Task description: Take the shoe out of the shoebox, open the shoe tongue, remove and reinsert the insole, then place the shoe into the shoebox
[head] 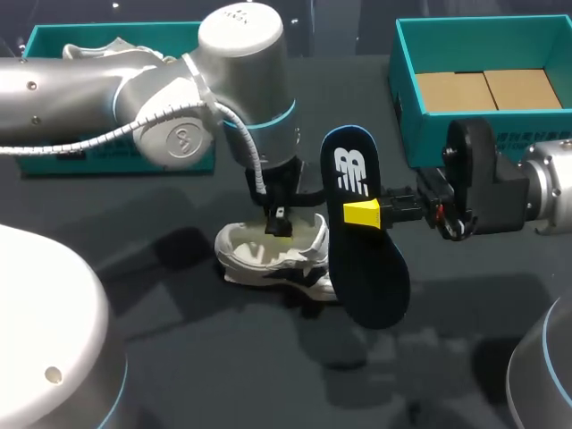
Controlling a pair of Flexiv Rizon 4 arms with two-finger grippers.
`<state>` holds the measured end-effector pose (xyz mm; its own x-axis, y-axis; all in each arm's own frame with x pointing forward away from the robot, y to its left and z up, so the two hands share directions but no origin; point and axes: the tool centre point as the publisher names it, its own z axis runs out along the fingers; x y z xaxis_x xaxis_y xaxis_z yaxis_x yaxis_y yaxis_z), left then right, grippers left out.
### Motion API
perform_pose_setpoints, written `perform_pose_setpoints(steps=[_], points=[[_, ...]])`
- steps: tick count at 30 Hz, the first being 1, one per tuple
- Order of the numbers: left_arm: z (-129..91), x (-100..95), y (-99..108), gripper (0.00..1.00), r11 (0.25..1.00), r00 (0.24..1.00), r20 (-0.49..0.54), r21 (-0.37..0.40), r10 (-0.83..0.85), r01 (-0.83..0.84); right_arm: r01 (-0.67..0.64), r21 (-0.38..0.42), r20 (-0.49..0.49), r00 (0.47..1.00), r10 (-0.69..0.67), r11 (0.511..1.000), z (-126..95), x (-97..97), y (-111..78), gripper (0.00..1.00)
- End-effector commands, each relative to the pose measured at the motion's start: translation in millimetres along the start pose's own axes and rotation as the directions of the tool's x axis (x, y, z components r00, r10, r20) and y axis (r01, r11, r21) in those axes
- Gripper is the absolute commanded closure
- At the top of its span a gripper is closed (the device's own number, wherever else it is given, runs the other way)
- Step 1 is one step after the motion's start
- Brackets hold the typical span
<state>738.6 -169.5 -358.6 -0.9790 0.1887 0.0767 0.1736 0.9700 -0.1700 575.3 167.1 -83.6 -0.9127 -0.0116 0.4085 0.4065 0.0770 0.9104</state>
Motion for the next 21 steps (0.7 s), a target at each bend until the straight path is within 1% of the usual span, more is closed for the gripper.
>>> perform_pose_setpoints(steps=[1,3,5,6,7,21], points=[[-15.8,-3.1,7.3,1.0,0.996,0.996,-0.034,0.048,0.079,-0.077,-0.001,0.0,0.004,1.0,0.001,1.0,1.2,1.2,-0.8,1.0],[-22.4,-3.2,7.4,1.0,0.99,0.991,-0.043,0.063,0.131,-0.128,-0.001,0.0,0.004,1.0,0.001,1.0,1.2,1.2,-0.8,1.0],[-28.7,-2.7,6.4,1.0,0.974,0.973,-0.065,0.07,0.221,-0.217,-0.001,0.0,0.004,1.0,0.001,1.0,1.2,1.2,-0.8,1.0],[-33.1,-2.0,5.7,1.0,0.95,0.946,-0.1,0.09,0.308,-0.3,-0.001,0.0,0.004,1.0,0.001,1.0,1.2,1.2,-0.8,1.0],[-37.3,-1.0,5.3,1.0,0.925,0.92,-0.096,0.075,0.379,-0.373,-0.001,0.0,0.004,1.0,0.001,1.0,1.2,1.2,-0.8,1.0],[-37.3,-1.0,5.3,1.0,0.925,0.92,-0.096,0.075,0.379,-0.373,-0.001,0.0,0.004,1.0,0.001,1.0,1.2,1.2,-0.8,1.0]])
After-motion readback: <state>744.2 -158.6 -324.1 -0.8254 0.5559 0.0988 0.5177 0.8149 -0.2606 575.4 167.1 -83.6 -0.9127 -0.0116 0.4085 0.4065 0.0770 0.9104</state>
